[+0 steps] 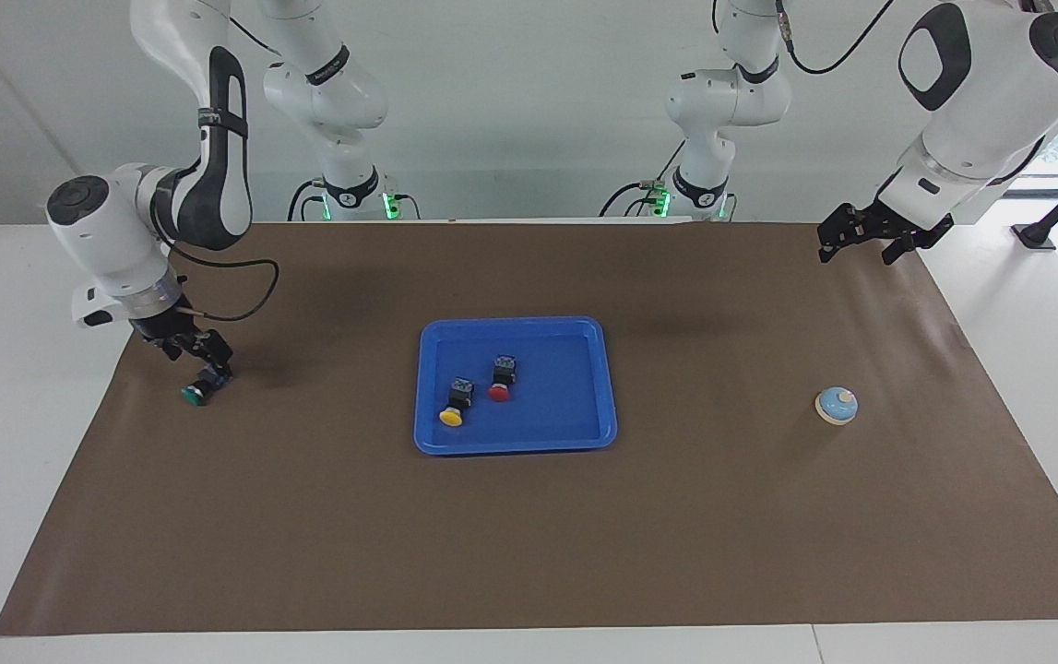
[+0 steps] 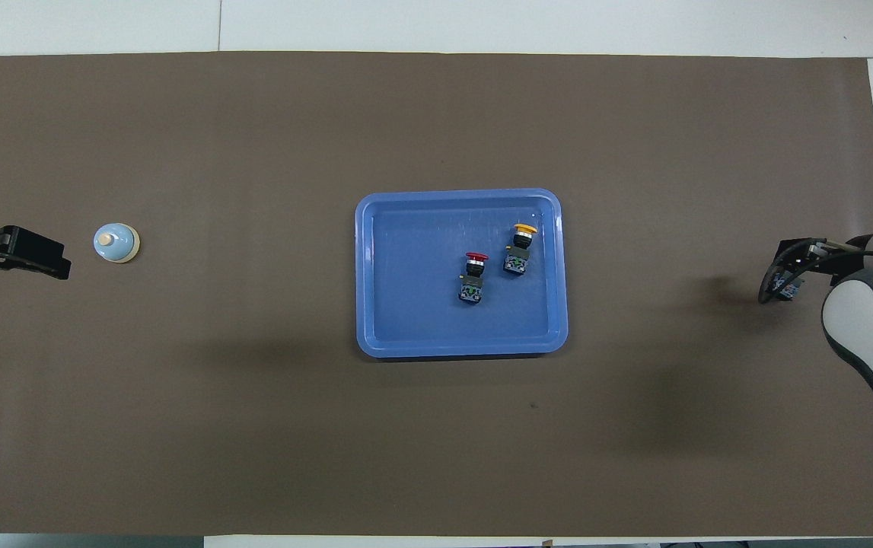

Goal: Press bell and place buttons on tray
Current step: 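Reach the right gripper to the green-capped button and grasp it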

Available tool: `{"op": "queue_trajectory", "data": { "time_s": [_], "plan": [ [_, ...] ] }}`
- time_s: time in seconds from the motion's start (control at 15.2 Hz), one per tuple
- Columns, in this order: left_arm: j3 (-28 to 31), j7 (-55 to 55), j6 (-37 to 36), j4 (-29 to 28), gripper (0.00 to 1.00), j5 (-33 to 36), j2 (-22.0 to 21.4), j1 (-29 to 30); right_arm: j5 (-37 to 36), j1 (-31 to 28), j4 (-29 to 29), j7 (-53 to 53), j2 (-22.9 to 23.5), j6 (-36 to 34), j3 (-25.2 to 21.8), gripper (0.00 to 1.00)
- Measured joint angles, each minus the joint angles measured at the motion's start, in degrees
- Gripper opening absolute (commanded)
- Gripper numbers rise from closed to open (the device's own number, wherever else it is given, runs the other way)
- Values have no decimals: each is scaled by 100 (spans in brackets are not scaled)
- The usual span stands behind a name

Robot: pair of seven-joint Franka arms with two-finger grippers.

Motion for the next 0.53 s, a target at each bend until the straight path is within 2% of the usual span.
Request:
{"op": "queue_trajectory", "data": {
  "time_s": [0.2, 0.26, 0.33, 0.39, 0.53],
  "plan": [
    [0, 0, 0, 0, 100, 0, 0, 0, 0, -98, -92, -22, 191, 264, 3, 100],
    [0, 0, 0, 0, 100, 0, 0, 0, 0, -159, -103, -75, 298, 362, 3, 92],
    [0, 0, 0, 0, 100, 0, 0, 0, 0, -207, -104, -113, 412, 476, 3, 44],
    [0, 0, 0, 0, 100, 0, 0, 0, 0, -227, -102, -129, 497, 528, 3, 0],
    [0, 0, 0, 0, 100, 0, 0, 0, 0, -224, -86, -130, 555, 552, 22, 0]
  ]
}}
